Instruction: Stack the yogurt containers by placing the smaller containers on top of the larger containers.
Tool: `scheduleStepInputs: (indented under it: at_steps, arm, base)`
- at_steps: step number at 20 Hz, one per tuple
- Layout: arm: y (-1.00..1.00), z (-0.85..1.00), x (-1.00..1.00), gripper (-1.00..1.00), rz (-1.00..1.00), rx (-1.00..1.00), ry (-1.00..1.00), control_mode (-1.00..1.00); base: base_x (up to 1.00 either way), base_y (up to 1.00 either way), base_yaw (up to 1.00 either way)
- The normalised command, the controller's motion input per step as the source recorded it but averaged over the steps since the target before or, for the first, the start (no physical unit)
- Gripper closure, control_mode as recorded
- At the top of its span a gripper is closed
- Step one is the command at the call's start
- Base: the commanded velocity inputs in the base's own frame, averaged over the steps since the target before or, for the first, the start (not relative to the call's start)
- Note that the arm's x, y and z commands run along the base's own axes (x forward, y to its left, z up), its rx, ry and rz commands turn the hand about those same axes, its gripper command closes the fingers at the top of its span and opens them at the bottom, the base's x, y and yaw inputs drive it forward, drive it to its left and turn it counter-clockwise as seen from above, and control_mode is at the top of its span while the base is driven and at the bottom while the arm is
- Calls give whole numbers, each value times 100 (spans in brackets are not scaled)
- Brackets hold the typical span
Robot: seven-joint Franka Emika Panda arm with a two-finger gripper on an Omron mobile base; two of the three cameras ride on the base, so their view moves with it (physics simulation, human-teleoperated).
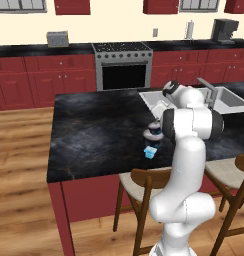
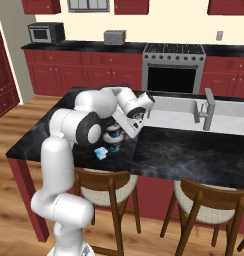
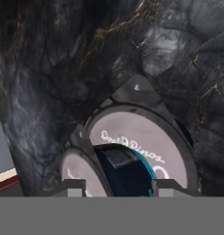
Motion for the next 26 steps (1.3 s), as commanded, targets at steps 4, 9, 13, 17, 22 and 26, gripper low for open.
scheduleStepInputs:
  at_steps: [4, 9, 13, 17, 22, 26]
  arm:
    - [3, -8, 0, 100, 0, 0, 0, -100]
    - [4, -6, 0, 100, 0, 0, 0, -100]
    - [5, -11, 0, 100, 0, 0, 0, -100]
    - [2, -5, 4, 100, 0, 0, 0, -100]
    - [0, 0, 1, 100, 0, 0, 0, -100]
    - [0, 0, 0, 100, 0, 0, 0, -100]
  base:
    - [0, 0, 0]
    - [0, 0, 0]
    - [0, 0, 0]
    - [0, 0, 0]
    - [0, 0, 0]
    - [0, 0, 0]
